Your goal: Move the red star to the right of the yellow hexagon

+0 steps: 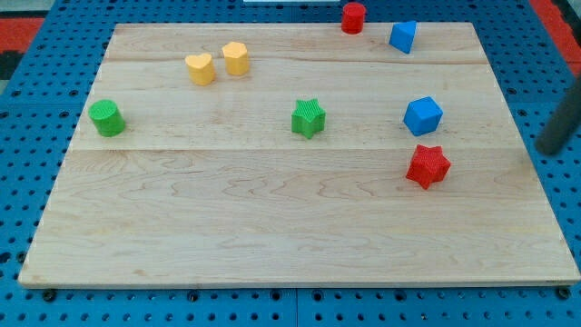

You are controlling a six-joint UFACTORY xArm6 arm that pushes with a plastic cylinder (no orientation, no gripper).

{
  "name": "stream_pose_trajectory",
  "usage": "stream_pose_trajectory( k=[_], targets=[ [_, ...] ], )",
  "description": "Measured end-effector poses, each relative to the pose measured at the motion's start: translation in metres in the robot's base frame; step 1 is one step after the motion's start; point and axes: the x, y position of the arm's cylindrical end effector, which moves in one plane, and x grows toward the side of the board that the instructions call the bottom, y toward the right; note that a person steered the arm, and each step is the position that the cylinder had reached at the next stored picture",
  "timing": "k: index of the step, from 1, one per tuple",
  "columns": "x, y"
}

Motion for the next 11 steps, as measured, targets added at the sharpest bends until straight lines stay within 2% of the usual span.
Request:
stream_pose_trajectory(
  k=[1,3,5,7,8,9,10,11],
  targets=[
    [0.023,-0.074],
    [-0.060,-0.257],
    [-0.123,-0.274],
    [-0.146,-0.251],
    [-0.147,-0.317],
    [-0.140,-0.306],
    [-0.136,-0.228],
    [-0.159,-0.203]
  ],
)
